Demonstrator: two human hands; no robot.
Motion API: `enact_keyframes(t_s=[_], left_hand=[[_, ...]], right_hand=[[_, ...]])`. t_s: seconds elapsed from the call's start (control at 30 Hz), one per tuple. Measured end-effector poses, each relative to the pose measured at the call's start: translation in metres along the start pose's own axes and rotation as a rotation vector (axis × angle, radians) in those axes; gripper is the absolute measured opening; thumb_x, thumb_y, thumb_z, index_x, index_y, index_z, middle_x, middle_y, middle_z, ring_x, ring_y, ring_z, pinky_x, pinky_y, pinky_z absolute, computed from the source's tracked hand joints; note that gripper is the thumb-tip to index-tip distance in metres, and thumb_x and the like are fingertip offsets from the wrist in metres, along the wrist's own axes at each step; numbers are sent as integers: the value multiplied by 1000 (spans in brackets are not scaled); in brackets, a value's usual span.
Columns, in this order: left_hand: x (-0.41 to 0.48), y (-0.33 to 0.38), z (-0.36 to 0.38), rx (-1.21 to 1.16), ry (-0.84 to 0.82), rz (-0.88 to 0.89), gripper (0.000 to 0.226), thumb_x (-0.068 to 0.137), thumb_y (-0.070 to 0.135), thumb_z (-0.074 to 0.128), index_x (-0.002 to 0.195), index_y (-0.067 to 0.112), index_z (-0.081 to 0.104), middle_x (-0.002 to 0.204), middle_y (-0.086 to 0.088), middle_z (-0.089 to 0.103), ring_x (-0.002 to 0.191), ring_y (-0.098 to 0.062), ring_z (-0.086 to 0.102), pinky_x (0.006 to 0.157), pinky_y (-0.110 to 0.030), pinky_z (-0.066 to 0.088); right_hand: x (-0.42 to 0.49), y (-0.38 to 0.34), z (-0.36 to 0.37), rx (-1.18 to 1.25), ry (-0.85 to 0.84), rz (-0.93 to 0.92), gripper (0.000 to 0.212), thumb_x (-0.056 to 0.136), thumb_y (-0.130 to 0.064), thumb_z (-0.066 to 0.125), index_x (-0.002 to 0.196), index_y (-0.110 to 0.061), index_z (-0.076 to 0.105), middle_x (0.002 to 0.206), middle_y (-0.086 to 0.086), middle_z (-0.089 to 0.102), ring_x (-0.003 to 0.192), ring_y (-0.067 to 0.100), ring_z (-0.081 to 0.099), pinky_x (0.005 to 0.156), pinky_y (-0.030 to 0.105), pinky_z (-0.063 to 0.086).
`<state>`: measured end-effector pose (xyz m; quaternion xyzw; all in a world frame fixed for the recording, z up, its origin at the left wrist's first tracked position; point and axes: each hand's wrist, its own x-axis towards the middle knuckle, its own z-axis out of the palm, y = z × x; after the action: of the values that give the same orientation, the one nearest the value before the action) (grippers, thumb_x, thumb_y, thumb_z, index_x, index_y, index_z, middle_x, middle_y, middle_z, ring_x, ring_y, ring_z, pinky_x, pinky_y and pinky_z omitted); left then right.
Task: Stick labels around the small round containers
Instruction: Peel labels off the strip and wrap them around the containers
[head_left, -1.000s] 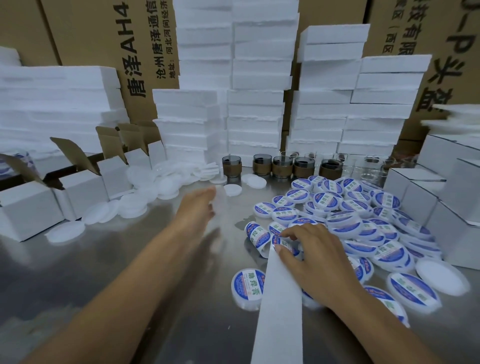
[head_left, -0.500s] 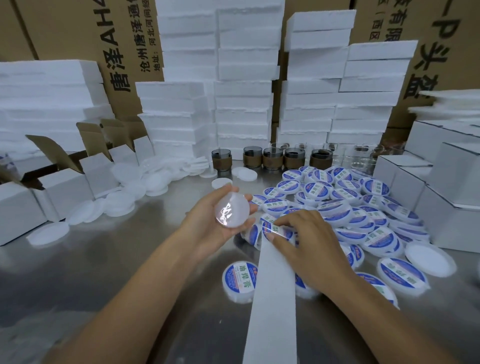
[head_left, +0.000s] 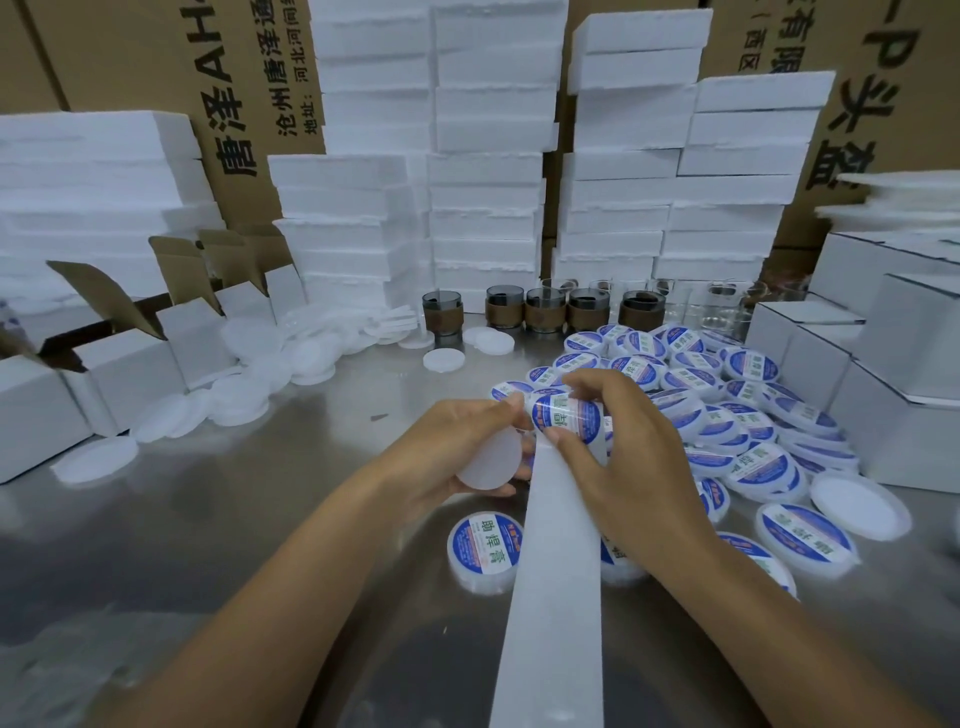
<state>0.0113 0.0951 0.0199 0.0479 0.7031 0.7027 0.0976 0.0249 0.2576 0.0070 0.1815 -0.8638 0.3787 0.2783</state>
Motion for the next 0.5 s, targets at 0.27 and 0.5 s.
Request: enact_keyframes(t_s=[0.27,0.5], left_hand=[[3,-4,5,-118,114,99,24,79,30,68,90,9,71,83,-9,72,69,-16,65,61,-28,55],[2,-3,8,-79,112,152,24,73,36,69,85,15,72,89,-11,73,75,-19,66,79,-39,54]], right_hand=[[-3,-5,2,96,-90,-130,39,79,-19,72,114,-21,53,106,-9,54,95,-3,49,81,10,39],[-2,-7,1,11,4,-128,31,82,-21,69,111,-14,62,107,-1,60,102,10,52,84,12,35]])
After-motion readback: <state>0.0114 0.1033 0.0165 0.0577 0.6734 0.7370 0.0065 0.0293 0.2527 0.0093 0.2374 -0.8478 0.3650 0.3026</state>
